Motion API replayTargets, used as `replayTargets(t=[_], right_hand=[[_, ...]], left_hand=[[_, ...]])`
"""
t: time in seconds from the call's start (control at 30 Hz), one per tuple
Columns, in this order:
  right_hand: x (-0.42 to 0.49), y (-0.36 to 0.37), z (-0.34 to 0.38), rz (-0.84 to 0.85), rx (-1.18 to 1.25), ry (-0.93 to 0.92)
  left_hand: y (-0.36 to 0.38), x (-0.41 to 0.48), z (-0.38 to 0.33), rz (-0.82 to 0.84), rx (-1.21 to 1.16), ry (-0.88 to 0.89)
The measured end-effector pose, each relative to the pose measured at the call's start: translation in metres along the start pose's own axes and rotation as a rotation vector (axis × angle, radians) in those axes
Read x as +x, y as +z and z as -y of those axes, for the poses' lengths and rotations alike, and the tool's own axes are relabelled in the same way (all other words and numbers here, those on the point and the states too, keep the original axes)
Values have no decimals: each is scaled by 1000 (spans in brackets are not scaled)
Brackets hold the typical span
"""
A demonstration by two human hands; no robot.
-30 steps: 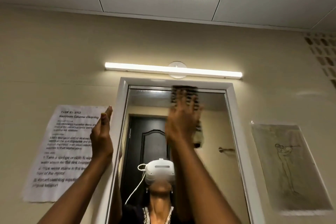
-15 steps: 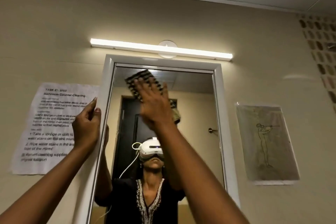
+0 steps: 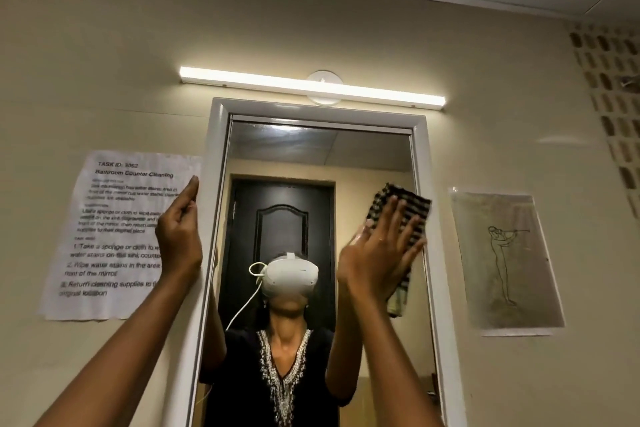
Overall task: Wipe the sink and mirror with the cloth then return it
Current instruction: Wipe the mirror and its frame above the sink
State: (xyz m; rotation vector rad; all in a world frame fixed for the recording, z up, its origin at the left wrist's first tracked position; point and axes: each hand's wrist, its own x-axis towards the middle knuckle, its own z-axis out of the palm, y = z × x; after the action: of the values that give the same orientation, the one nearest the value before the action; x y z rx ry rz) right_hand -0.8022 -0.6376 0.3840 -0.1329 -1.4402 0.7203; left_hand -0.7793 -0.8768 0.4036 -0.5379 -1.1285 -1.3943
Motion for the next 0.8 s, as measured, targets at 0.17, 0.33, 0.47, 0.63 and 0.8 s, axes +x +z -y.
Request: replayTargets(t=[0.17,0.33,0.47,0.63,0.8], right_hand=[[-40,13,77,204,185,-379],[-105,32,109,454,18,-926],[-83,26,86,402,-148,-1085],[-11,3,35,336,-51,-852],[37,-34,-54,170,-79,-386]], left_hand=[[-4,1,2,43,-128,-31],[-8,3,5,71,-61,-49],[-10,-9,5,107,97,-32],[-10,-28,4,82,289,67],[-9,-32,8,78,299,78]])
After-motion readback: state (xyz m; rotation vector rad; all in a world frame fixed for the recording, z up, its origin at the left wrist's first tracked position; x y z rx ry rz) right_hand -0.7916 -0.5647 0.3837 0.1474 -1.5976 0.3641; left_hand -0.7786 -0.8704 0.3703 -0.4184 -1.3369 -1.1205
